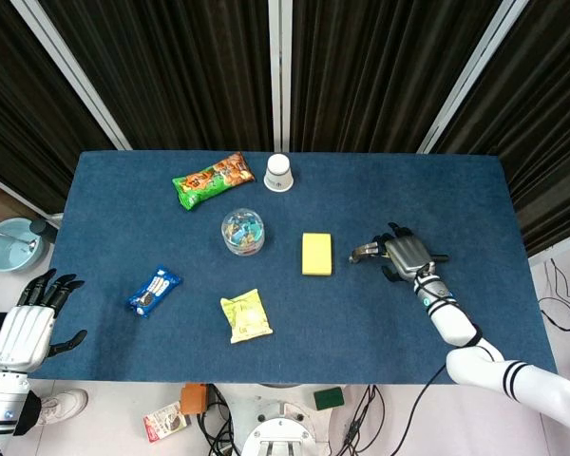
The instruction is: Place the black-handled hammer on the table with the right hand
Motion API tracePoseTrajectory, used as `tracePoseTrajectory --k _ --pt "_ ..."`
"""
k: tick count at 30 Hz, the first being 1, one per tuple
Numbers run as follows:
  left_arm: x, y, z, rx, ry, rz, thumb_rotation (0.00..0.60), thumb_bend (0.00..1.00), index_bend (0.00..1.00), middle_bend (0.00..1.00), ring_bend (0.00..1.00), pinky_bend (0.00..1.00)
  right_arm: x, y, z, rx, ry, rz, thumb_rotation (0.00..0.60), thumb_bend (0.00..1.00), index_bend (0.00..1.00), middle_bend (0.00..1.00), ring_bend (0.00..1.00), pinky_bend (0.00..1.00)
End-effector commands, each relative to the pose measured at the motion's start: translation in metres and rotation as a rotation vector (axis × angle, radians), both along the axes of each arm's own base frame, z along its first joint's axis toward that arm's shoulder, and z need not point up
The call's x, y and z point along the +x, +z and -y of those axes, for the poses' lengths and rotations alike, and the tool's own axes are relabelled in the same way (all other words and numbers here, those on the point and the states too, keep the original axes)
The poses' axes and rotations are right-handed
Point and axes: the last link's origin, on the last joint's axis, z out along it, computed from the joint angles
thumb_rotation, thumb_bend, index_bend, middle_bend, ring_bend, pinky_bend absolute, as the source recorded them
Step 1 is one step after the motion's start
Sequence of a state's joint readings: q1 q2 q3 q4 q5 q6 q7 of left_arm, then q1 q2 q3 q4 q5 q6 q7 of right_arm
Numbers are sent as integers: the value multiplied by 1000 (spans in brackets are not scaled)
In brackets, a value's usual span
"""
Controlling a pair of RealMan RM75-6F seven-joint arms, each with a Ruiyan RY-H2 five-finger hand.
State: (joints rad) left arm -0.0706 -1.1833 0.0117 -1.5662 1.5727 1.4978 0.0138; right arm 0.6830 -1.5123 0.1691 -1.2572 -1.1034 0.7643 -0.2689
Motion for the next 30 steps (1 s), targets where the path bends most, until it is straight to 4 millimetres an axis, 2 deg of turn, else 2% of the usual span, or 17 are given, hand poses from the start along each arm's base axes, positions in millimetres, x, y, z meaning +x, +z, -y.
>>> tracePoseTrajectory --k 1,15,30 --pt "-1 0 0 0 2 -1 600 143 218 170 50 111 -1 0 2 -7 -7 9 600 455 304 303 96 199" --pt "-6 2 3 12 13 1 600 143 217 170 50 111 -2 -10 6 7 -12 35 600 539 402 373 148 239" --pt "-8 2 4 15 20 4 600 143 214 170 50 110 -5 -11 8 9 -18 41 600 576 469 409 167 245"
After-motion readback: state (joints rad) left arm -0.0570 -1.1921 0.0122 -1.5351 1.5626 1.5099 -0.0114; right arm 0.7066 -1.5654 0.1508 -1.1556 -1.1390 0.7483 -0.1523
